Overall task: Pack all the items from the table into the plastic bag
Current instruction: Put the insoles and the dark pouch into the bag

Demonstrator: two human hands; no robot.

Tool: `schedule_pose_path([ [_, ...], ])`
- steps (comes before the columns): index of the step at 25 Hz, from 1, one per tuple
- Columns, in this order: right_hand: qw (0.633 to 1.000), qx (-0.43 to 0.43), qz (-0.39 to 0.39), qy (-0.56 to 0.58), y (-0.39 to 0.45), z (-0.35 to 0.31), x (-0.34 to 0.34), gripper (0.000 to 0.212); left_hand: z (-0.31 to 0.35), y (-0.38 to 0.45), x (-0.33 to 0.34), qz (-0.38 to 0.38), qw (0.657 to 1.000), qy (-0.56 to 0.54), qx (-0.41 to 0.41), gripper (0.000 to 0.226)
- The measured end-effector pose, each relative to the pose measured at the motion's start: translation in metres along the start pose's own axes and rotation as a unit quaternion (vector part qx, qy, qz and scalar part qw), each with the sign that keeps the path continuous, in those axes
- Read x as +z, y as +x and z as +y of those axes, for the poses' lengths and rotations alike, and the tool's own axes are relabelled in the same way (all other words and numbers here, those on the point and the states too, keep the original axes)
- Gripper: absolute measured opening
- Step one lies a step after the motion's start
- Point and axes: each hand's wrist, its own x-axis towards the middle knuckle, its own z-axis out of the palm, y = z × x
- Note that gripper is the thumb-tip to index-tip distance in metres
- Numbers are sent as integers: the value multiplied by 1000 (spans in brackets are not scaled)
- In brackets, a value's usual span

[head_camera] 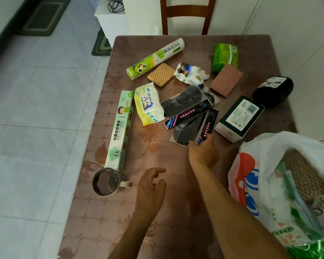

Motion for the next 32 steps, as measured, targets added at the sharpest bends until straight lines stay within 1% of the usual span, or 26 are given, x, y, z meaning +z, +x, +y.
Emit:
schedule_pose_path([
  [1,999,-30,-19,-35,-3,-7,5,61,-2,-4,-2,-5,999,18,36,37],
  [2,996,-72,-21,-49,-7,-13,9,64,-4,-8,-5,-13,997,29,68,35],
  [3,994,-85,-31,-53,-6,-16,11,66,-4,-10,-8,-19,995,36,88,34],
  [4,996,-74,-30,-45,-4,-19,13,69,-7,-10,-11,-20,995,38,91,34],
  [5,996,-65,-34,-60,-1,-20,16,74,-11,-9,-14,-16,995,36,87,35],
  [7,983,-108,-48,-142,4,-14,22,86,-20,-9,-18,-1,997,30,77,36],
  [8,973,-125,-69,-181,4,-14,25,93,-23,-9,-17,0,997,29,74,37],
  [10,957,-125,-99,-242,7,-19,36,100,-23,-9,-13,-5,997,24,72,38],
  [11,952,-128,-102,-260,7,-24,39,97,-22,-9,-12,-5,998,19,66,39],
  [12,947,-133,-97,-275,9,-27,39,90,-23,-9,-10,-6,998,14,56,39],
  [14,933,-186,-60,-301,18,-24,30,66,-26,-9,-10,-6,999,2,46,38],
  [15,920,-214,-58,-322,24,-23,19,55,-26,-9,-11,-2,999,-8,46,37],
  [16,915,-230,-63,-326,28,-22,7,45,-27,-7,-10,2,999,-15,40,37],
  [19,945,-234,-121,-196,7,-23,-44,32,-16,-6,-3,8,999,-45,7,41],
  [21,952,-233,-156,-117,-32,-12,-87,24,-1,-11,0,4,999,-53,-2,42],
  [23,966,-190,-174,10,-74,24,-138,24,19,-21,10,-20,998,-55,-12,36],
  [24,971,-149,-159,99,-90,43,-164,22,30,-26,13,-33,998,-54,-11,32],
  [25,966,-95,-129,201,-99,60,-192,18,43,-29,15,-44,998,-51,-2,29],
  [26,951,-36,-82,297,-101,79,-223,15,59,-32,24,-55,997,-53,12,28],
  [28,899,72,21,431,-95,118,-276,9,94,-37,46,-60,995,-61,46,27],
  [29,872,108,54,474,-88,137,-297,8,110,-40,58,-63,994,-62,59,24],
  [30,860,131,68,488,-80,153,-311,8,125,-44,72,-70,993,-63,71,19],
  [31,863,151,56,478,-75,167,-320,9,137,-48,85,-83,991,-66,80,15],
  [32,874,169,19,455,-69,175,-323,10,148,-50,98,-96,989,-70,92,13],
])
